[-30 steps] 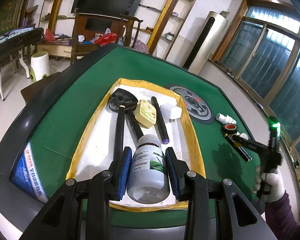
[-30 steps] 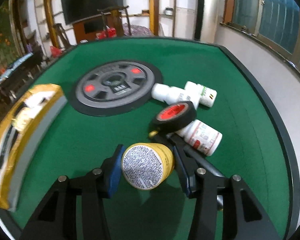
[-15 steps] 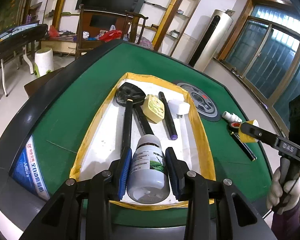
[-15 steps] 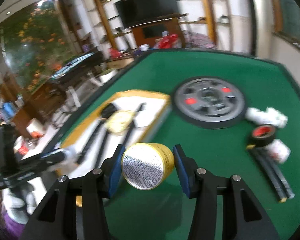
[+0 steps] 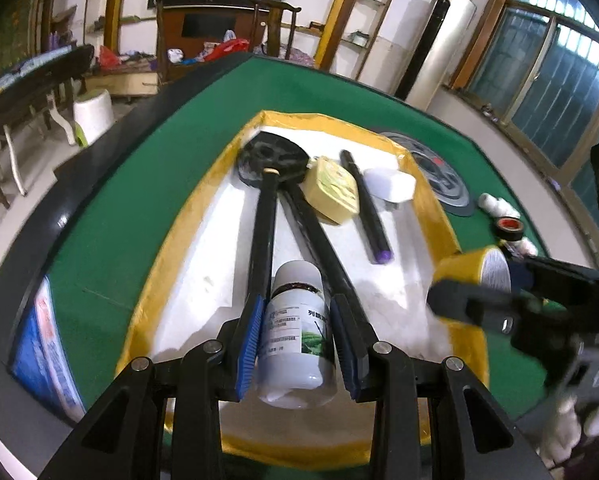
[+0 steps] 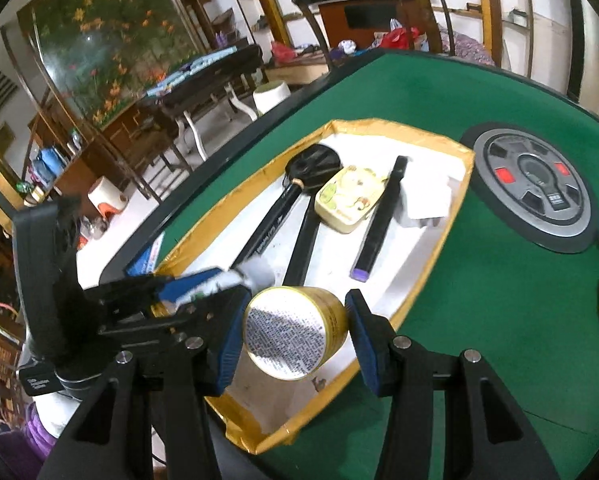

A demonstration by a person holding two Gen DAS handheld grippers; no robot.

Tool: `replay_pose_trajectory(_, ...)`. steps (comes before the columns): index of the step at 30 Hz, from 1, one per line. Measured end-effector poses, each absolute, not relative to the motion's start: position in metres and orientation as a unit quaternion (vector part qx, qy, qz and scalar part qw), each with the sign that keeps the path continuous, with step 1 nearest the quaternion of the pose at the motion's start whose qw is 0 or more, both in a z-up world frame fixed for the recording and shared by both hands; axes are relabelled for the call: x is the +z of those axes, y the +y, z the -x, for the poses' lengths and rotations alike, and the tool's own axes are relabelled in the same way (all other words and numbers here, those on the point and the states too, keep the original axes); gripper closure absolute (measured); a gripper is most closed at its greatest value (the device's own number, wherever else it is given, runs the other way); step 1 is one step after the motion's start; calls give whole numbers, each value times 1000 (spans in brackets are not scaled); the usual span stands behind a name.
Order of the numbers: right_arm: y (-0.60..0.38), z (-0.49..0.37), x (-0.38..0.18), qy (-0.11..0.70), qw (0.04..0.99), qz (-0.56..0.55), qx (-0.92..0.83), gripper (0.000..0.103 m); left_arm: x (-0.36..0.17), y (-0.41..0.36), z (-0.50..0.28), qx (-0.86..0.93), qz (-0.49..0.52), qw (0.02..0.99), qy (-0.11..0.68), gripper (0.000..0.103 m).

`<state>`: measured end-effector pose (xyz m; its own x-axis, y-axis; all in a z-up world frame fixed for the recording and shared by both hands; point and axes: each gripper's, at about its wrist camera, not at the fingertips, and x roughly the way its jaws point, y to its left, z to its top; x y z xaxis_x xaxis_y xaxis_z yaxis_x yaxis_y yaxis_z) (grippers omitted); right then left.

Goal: Organize rigid objects
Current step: 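Lower the bottle into the tray and open the left tool while the right tool carries the tape roll over, then lower the yellow tape roll into the tray and open the right tool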

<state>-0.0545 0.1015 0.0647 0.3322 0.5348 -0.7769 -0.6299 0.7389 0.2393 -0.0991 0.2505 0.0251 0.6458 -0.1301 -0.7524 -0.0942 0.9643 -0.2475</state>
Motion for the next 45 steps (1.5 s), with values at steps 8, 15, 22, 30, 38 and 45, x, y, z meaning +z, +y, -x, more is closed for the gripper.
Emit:
replay_pose_trajectory(8, 113, 47, 49, 471, 808, 81, 345, 55, 27, 278, 99, -3, 176, 891, 418, 51)
replay_pose_trajectory(15, 127, 42, 40, 482, 804, 122, 326, 55, 49, 305, 133, 10, 218, 903, 369, 41)
replay_pose_trajectory(22, 146, 33, 29, 507, 792, 149, 306, 55, 53, 321, 147, 34, 225, 907, 353, 41)
replay_pose_trajectory(30, 144, 20, 33, 494, 811, 118, 290, 38, 46, 322, 148, 33, 234, 901, 364, 40)
replay_pose_trajectory(38, 111, 18, 63, 456, 840, 69, 286, 35, 44, 328, 149, 45, 239, 896, 371, 36)
replay_pose_trajectory(45, 65, 14, 78, 433, 861, 31, 265, 34, 44, 321, 148, 41, 240, 895, 375, 36)
